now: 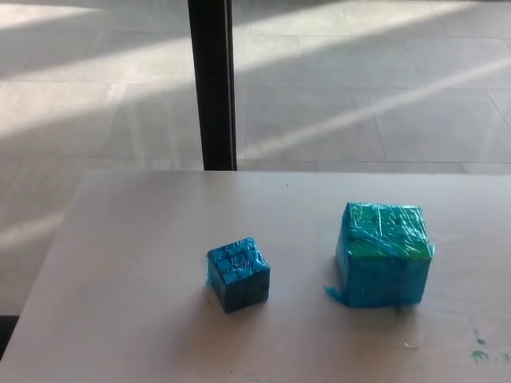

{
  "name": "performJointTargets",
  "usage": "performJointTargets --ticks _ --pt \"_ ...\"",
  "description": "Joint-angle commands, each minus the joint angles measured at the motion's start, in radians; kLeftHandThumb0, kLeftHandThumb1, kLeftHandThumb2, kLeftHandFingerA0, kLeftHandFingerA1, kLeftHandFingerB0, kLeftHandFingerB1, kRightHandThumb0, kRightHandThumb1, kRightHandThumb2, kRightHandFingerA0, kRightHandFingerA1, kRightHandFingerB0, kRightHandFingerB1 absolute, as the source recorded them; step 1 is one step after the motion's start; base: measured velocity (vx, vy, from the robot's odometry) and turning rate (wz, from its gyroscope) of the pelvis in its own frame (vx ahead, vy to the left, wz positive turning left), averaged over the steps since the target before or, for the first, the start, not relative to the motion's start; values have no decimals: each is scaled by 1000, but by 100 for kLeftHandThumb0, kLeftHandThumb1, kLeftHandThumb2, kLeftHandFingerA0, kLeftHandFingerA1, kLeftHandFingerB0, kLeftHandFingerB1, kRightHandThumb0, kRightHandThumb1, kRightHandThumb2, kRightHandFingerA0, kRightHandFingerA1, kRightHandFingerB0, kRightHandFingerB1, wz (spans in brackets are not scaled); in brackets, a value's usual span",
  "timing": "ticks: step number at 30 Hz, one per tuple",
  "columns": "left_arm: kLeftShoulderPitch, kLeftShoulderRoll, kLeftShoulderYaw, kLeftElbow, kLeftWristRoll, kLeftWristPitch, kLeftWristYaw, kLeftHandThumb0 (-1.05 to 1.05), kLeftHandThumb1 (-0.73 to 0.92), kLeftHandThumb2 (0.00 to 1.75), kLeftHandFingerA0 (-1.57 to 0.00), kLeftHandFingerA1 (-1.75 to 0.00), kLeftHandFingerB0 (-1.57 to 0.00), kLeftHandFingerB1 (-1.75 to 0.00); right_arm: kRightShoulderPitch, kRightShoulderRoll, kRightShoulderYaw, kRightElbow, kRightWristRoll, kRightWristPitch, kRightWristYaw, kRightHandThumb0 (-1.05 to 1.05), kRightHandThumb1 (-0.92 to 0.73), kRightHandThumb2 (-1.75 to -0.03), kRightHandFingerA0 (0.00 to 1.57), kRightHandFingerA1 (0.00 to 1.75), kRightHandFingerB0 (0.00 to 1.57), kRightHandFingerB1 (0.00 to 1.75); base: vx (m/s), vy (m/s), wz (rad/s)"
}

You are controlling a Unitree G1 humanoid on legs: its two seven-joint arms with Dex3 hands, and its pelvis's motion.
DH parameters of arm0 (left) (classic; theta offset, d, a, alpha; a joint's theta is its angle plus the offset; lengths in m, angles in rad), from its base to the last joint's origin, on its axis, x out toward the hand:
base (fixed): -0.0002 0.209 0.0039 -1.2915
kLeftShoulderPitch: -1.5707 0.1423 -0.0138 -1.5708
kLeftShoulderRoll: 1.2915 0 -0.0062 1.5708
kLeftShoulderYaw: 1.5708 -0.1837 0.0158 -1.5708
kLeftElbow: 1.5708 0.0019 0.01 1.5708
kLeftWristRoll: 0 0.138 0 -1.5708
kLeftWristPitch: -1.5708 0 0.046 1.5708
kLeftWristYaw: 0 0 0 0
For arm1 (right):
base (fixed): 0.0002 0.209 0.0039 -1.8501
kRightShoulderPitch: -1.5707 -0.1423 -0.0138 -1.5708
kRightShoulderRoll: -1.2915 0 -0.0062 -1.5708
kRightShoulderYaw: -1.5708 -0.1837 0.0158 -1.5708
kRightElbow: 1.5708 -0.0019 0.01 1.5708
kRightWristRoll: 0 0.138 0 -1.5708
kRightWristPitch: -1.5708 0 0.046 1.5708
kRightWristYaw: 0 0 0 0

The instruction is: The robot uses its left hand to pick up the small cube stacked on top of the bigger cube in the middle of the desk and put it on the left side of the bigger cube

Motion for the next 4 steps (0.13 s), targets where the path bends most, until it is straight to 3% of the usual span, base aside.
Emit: performJointTargets --ticks 1,2,4 --pt "17 41 -57 34 -33 -10 1 -38 49 110 -3 -55 0 -50 -5 -15 -2 7 5 5 -2 -38 -67 -61 65 53 53 39 0 0 0" --pt "8 52 -76 53 -26 -18 3 -82 90 68 -8 -50 -20 -35 -12 -7 -7 14 11 1 -2 -36 -66 -60 65 54 53 40 0 0 0" --pt "20 65 -167 59 35 -40 41 -88 92 70 -12 -49 -19 -37 0 -8 -5 14 9 -19 2 -38 -67 -61 64 55 52 40 0 0 0"
